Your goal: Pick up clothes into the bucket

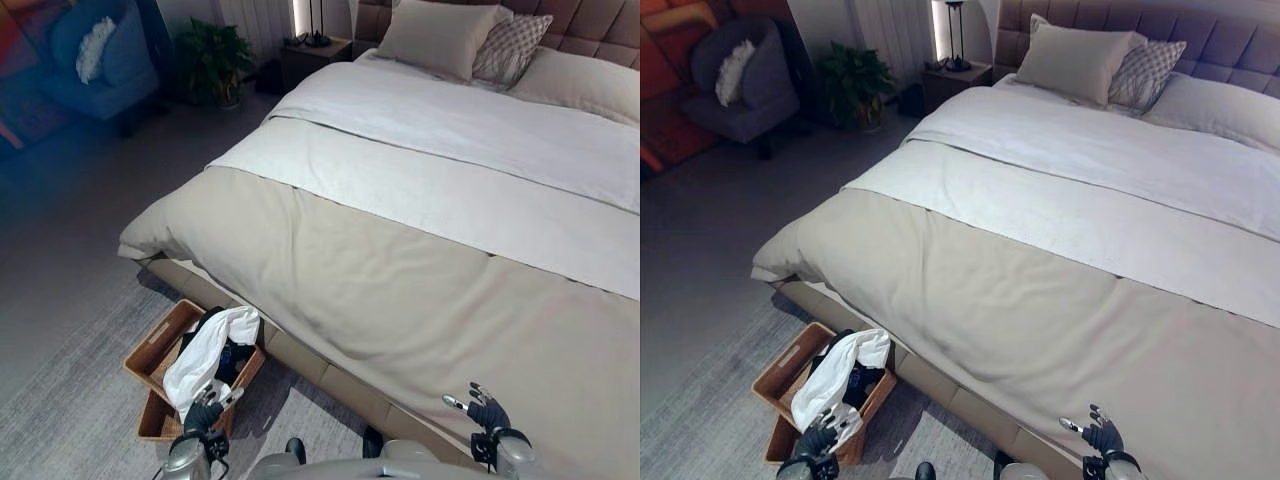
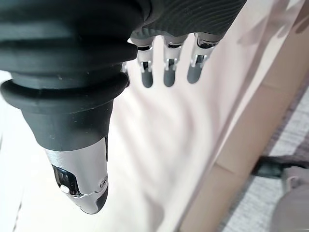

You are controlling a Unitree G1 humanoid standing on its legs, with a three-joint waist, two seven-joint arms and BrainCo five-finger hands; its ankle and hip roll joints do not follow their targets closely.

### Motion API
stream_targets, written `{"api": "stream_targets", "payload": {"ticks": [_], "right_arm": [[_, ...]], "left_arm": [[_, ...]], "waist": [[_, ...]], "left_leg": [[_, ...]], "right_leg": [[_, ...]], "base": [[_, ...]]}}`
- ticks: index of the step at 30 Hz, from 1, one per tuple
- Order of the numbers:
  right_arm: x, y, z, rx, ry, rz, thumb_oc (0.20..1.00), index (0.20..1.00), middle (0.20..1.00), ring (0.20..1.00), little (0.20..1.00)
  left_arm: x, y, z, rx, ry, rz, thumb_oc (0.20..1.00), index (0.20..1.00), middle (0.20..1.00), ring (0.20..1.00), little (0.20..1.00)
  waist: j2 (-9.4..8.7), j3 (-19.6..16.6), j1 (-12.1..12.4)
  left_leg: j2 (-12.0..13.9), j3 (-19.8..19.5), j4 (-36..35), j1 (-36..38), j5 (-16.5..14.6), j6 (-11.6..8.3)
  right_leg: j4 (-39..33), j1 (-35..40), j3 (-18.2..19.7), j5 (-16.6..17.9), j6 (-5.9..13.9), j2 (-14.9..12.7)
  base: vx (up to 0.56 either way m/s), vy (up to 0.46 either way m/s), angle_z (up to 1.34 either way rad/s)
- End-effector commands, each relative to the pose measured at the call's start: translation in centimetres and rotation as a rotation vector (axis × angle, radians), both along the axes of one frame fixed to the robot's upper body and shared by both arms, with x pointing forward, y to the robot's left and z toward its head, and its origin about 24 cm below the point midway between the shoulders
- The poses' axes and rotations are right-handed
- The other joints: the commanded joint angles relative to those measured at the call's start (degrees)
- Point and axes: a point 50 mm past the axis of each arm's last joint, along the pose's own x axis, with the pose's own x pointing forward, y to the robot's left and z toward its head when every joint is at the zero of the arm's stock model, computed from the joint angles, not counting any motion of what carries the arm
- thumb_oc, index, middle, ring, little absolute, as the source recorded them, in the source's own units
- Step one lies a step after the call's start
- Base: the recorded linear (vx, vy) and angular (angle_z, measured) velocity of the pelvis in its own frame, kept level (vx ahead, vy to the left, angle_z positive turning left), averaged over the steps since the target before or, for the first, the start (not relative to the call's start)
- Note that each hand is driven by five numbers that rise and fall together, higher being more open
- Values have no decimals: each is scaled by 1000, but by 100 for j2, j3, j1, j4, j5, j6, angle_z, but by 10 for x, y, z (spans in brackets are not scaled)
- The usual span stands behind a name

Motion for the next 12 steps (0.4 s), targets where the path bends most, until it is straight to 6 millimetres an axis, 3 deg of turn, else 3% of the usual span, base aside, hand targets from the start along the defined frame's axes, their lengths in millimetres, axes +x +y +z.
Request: {"api": "stream_targets", "payload": {"ticks": [1,6,12], "right_arm": [[12,1,3,-3,-16,64,1000,1000,1000,1000,1000],[4,2,-1,-14,33,82,1000,1000,1000,1000,1000],[-5,5,-6,-10,67,78,1000,1000,1000,1000,1000]], "left_arm": [[1,2,1,9,3,-83,1000,1000,1000,1000,1000],[-15,-8,-7,-6,82,-134,1000,1000,1000,1000,1000],[-18,-16,-10,-10,97,-177,1000,1000,1000,1000,1000]], "waist": [[-201,29,-2],[-246,-54,-7],[-276,-74,26]], "left_leg": [[-85,-147,298,-272,76,-27],[-71,-142,232,-89,44,-29],[-82,-177,208,28,0,-15]], "right_leg": [[-55,211,-10,-25,377,-299],[-111,423,-52,-47,365,-288],[-138,569,-104,-74,371,-296]], "base": [[52,-36,-2],[8,-6,0],[6,-4,2]]}}
